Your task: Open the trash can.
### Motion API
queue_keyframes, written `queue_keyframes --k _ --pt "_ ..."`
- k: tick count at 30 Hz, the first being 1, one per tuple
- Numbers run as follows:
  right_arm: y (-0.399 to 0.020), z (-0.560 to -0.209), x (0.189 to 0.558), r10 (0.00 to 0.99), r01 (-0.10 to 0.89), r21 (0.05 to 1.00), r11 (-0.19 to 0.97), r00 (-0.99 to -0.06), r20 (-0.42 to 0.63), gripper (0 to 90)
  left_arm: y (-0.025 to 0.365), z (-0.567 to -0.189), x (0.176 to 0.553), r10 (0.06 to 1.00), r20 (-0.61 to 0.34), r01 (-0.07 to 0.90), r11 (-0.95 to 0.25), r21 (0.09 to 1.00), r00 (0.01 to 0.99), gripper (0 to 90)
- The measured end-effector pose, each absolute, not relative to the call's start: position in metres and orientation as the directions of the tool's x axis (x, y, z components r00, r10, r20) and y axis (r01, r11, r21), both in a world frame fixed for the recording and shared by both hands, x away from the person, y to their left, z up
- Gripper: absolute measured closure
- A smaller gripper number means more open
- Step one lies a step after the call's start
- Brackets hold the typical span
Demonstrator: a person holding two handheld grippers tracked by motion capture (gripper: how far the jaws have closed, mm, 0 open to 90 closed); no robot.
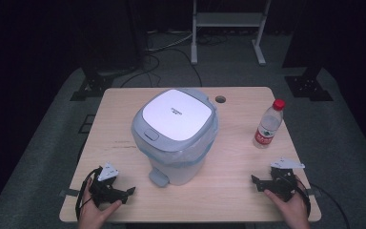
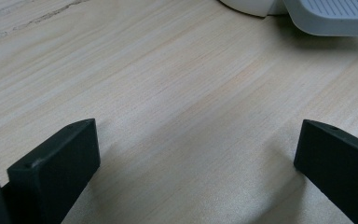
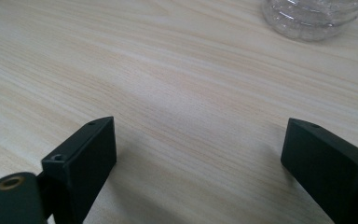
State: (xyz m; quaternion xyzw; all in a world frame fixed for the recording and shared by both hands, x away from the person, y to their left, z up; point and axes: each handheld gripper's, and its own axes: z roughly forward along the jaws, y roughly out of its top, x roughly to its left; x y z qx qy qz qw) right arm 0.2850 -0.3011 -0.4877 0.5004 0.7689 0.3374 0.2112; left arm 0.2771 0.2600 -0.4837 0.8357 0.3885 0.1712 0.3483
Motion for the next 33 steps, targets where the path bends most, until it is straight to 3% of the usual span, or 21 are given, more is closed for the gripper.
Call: queue_keyframes --k 11,16,22,33 --pt "-0.3011 -0.4878 0.2851 0.912 0.626 0.731 0.272 -0.410 0.012 9.1 0.2611 -0.4833 0.2807 0.739 0.016 0.508 -0.478 0.716 0.673 0.0" --pt "-0.3011 -0.4877 0.2851 0.912 0.627 0.730 0.272 -0.410 0.013 9.1 0.2607 -0.4829 0.2821 0.727 0.014 0.493 -0.480 0.726 0.687 5.3" --pt "-0.3011 -0.4877 0.2851 0.912 0.626 0.730 0.272 -0.410 0.012 9.1 0.2629 -0.4816 0.2809 0.733 0.014 0.477 -0.457 0.751 0.681 24.8" --pt "-0.3011 -0.4877 0.2851 0.912 0.627 0.730 0.272 -0.410 0.013 9.1 0.2664 -0.4769 0.2773 0.737 -0.043 0.489 -0.402 0.775 0.674 47.6"
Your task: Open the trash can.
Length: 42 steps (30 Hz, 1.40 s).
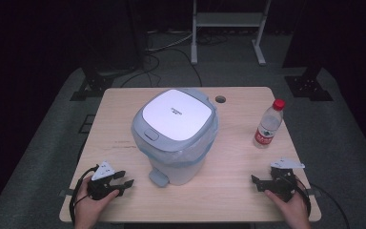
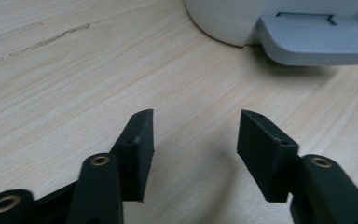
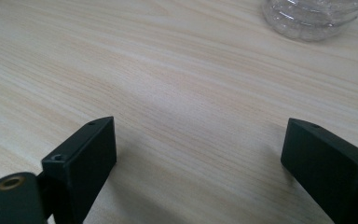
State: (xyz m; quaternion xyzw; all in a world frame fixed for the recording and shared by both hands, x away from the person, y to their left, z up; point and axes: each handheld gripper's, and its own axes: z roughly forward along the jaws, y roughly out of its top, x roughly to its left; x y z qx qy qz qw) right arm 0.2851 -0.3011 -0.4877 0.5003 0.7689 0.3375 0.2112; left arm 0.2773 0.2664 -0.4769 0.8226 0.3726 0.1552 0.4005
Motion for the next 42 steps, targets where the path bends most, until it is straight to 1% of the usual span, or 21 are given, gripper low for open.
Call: queue_keyframes --k 2,3,6,13,18,26,29,42 --pt "-0.301 -0.488 0.285 0.912 0.627 0.730 0.272 -0.410 0.013 9.1 0.266 -0.475 0.276 0.735 -0.046 0.484 -0.396 0.780 0.676 51.1" --pt "-0.301 -0.488 0.285 0.912 0.627 0.730 0.272 -0.410 0.013 9.1 0.266 -0.474 0.276 0.734 -0.045 0.481 -0.397 0.781 0.678 51.1" --pt "-0.301 -0.488 0.285 0.912 0.627 0.730 0.272 -0.410 0.013 9.1 0.266 -0.471 0.275 0.721 -0.075 0.481 -0.376 0.792 0.689 57.7" --pt "-0.301 -0.488 0.285 0.912 0.627 0.730 0.272 -0.410 0.012 9.1 0.262 -0.466 0.273 0.705 -0.083 0.472 -0.379 0.796 0.705 71.3" --pt "-0.301 -0.488 0.285 0.912 0.627 0.730 0.272 -0.410 0.013 9.1 0.259 -0.464 0.272 0.700 -0.094 0.461 -0.357 0.813 0.708 76.5" --pt "-0.301 -0.488 0.285 0.912 0.627 0.730 0.271 -0.410 0.013 9.1 0.252 -0.460 0.271 0.697 -0.113 0.459 -0.332 0.824 0.708 87.8" --pt "-0.301 -0.488 0.285 0.912 0.627 0.730 0.272 -0.410 0.012 9.1 0.249 -0.459 0.271 0.690 -0.119 0.457 -0.330 0.826 0.714 89.7" --pt "-0.301 -0.488 0.285 0.912 0.627 0.730 0.272 -0.410 0.013 9.1 0.227 -0.454 0.272 0.647 -0.116 0.435 -0.359 0.826 0.753 89.8"
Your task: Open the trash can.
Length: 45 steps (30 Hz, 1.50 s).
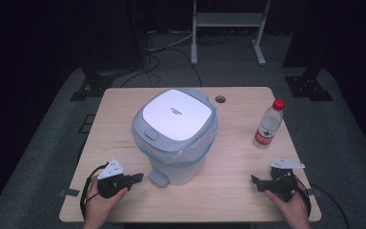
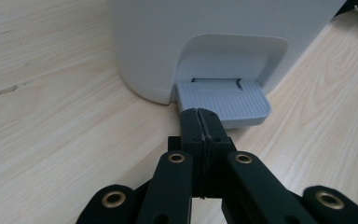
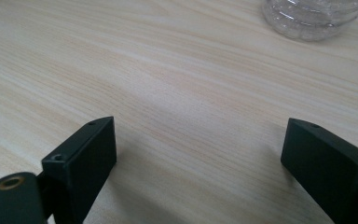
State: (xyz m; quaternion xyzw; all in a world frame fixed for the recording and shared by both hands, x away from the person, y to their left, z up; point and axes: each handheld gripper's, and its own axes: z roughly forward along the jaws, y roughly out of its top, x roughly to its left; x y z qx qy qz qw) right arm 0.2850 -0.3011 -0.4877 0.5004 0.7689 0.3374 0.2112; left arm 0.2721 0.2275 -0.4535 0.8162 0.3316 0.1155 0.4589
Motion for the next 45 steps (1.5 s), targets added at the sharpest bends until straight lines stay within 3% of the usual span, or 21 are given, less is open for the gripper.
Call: queue_keyframes --k 45 --pt "-0.301 -0.488 0.285 0.912 0.626 0.731 0.272 -0.410 0.013 9.1 0.176 -0.461 0.292 0.618 -0.101 0.427 -0.407 0.808 0.780 90.0"
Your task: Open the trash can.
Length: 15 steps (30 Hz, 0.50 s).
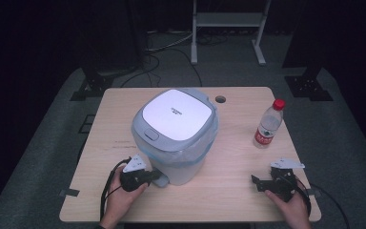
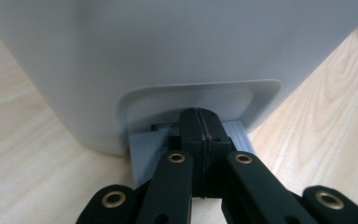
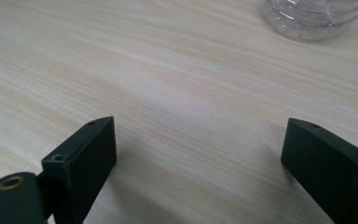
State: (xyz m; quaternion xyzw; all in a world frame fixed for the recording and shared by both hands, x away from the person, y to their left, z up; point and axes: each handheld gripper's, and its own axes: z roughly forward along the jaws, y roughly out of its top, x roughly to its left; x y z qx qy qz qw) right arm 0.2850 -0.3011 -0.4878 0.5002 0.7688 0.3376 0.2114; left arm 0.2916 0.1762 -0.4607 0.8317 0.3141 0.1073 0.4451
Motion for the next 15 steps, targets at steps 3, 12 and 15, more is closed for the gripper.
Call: queue_keyframes --k 3,12,15 --pt "-0.3011 -0.4878 0.2850 0.912 0.626 0.731 0.272 -0.410 0.012 9.1 0.1738 -0.4608 0.2894 0.629 -0.078 0.420 -0.416 0.807 0.773 90.0" --pt "-0.3011 -0.4878 0.2850 0.912 0.626 0.731 0.272 -0.410 0.011 9.1 0.1738 -0.4642 0.2861 0.640 -0.072 0.413 -0.401 0.817 0.765 90.0" --pt "-0.3011 -0.4878 0.2850 0.912 0.626 0.731 0.272 -0.410 0.012 9.2 0.1745 -0.4652 0.2857 0.643 -0.076 0.415 -0.395 0.820 0.762 90.0"
